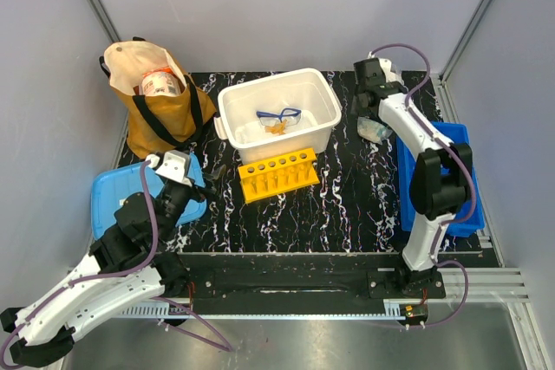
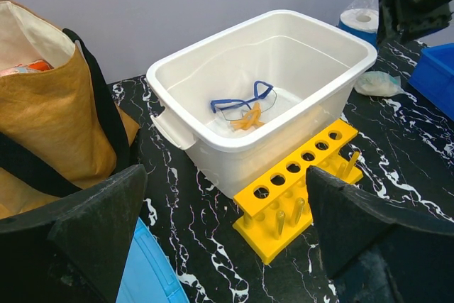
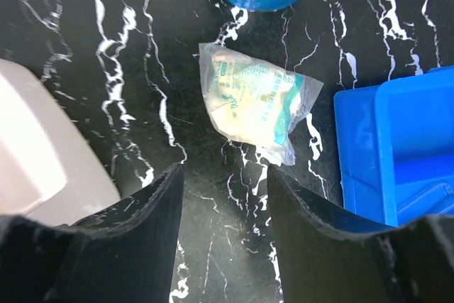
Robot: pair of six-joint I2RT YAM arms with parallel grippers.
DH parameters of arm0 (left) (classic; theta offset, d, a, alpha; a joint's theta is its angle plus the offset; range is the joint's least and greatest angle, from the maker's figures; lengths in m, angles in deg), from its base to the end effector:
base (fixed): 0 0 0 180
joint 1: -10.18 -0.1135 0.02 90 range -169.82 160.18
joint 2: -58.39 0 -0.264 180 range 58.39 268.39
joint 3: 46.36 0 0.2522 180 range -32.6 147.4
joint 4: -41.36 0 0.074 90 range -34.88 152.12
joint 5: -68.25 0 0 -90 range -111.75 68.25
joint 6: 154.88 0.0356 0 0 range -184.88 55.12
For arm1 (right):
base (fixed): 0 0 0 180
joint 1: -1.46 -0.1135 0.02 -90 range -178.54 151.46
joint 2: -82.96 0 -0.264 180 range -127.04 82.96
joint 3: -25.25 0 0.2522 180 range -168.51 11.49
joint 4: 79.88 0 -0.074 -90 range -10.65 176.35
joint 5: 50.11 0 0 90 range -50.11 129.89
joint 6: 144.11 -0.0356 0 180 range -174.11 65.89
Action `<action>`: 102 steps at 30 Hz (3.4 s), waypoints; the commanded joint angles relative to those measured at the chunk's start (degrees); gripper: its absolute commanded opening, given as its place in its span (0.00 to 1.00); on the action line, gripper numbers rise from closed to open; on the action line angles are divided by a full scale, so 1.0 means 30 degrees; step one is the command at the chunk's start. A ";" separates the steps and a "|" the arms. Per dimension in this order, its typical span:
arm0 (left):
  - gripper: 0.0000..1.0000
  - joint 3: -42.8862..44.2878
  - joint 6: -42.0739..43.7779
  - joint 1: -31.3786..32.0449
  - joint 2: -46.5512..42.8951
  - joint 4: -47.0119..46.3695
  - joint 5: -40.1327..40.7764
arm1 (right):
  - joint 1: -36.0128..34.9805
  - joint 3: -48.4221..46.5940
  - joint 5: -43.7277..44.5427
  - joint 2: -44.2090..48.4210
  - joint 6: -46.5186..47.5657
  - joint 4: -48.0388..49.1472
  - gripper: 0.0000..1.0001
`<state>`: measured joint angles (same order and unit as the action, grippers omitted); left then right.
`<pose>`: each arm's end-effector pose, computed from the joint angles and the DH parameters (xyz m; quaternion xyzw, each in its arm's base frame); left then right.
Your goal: Organize the chemistry lab equipment
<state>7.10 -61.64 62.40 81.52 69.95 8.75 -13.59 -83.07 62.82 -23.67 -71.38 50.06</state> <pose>0.0753 -0.0676 0.3477 0.1455 0.6825 -0.1204 0.7061 0.4078 0.0953 0.2941 0.0884 0.9145 -0.0815 0.3862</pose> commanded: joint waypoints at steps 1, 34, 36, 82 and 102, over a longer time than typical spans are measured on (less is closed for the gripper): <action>0.99 -0.0227 0.0383 -0.0006 0.0286 -0.1047 0.0614 | 0.0299 -0.0207 0.0907 -0.1455 0.0895 0.0203 0.56; 0.99 -0.0285 0.0324 -0.0006 0.0315 -0.1135 0.0439 | 0.1383 0.0113 -0.0439 -0.2898 0.1306 0.0642 0.00; 0.99 -0.0256 0.0295 0.0023 0.0286 -0.1106 0.0409 | 0.1383 0.0261 -0.0004 -0.2486 0.1423 0.1022 0.13; 0.99 -0.0226 0.0383 -0.0007 0.0608 -0.1047 0.0556 | -0.2421 -0.4483 -0.3309 0.1620 0.0222 0.1753 0.03; 0.99 -0.0227 0.0500 -0.0007 0.1019 -0.1135 0.0731 | -0.6761 -0.8673 -0.3428 -0.6905 0.0574 0.1728 0.10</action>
<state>6.16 -60.41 62.40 83.90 68.75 9.80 -32.96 -104.60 52.20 -43.32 -70.40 55.63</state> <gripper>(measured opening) 0.988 0.091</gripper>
